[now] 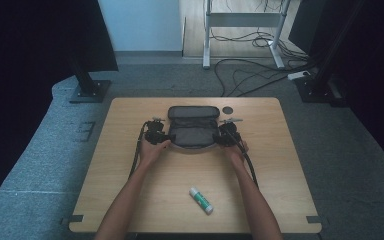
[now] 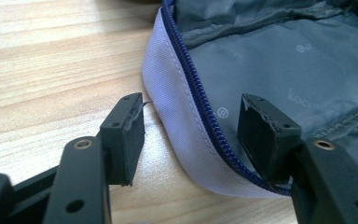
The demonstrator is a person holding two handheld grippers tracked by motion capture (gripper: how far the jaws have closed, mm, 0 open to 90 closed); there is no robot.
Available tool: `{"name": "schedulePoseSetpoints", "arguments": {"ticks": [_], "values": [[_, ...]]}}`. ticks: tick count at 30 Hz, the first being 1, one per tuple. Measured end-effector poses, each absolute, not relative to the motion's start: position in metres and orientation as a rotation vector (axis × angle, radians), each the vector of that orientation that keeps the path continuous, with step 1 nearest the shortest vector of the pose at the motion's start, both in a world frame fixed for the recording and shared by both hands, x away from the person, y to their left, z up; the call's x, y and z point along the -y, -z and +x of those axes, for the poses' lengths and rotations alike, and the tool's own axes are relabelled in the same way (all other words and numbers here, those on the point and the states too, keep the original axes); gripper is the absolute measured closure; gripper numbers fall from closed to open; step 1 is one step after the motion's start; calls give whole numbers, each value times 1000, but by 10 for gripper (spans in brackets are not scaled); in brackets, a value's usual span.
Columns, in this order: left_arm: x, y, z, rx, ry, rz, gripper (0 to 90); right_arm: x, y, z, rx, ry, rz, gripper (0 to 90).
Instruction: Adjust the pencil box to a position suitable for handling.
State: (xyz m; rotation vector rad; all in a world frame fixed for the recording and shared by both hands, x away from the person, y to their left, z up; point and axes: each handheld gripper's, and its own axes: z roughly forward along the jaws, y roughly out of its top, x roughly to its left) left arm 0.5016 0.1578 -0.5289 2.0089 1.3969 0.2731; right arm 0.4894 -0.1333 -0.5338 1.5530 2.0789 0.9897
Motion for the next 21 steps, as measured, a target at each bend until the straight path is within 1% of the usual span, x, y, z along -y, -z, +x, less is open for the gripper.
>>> {"name": "schedulePoseSetpoints", "arguments": {"ticks": [4, 5, 7, 8, 9, 10, 11, 13, 14, 15, 17, 18, 20, 21], "values": [[-157, 532, 503, -1401, -276, 2021, 453, 132, 539, 490, -2080, -973, 1579, 578], [-156, 532, 503, -1398, -272, 2023, 462, 133, 539, 490, -2073, -972, 1586, 602], [-156, 532, 503, -1398, -275, 2022, 468, 133, 539, 491, -2074, -972, 1585, 612], [-156, 532, 504, -1398, -270, 2019, 497, 134, 539, 491, -2072, -972, 1586, 630], [-156, 532, 504, -1398, -270, 2019, 513, 134, 539, 491, -2072, -972, 1586, 630], [-156, 532, 504, -1395, -266, 2019, 513, 134, 539, 491, -2074, -972, 1586, 638], [-156, 532, 505, -1397, -270, 2022, 545, 134, 539, 490, -2072, -972, 1591, 663], [-157, 532, 506, -1398, -272, 2026, 579, 134, 539, 490, -2061, -971, 1595, 697], [-157, 532, 506, -1398, -272, 2026, 602, 134, 539, 490, -2061, -971, 1595, 697], [-159, 532, 507, -1407, -263, 2021, 628, 134, 539, 489, -2055, -966, 1590, 739], [-160, 532, 508, -1411, -258, 2017, 665, 134, 539, 488, -2048, -967, 1584, 776], [-161, 531, 508, -1413, -256, 2012, 665, 134, 539, 488, -2048, -967, 1584, 776], [-161, 531, 508, -1414, -272, 2004, 725, 136, 539, 488, -2047, -976, 1582, 809], [-160, 531, 508, -1411, -293, 2004, 777, 137, 540, 487, -2036, -998, 1596, 825]]}}
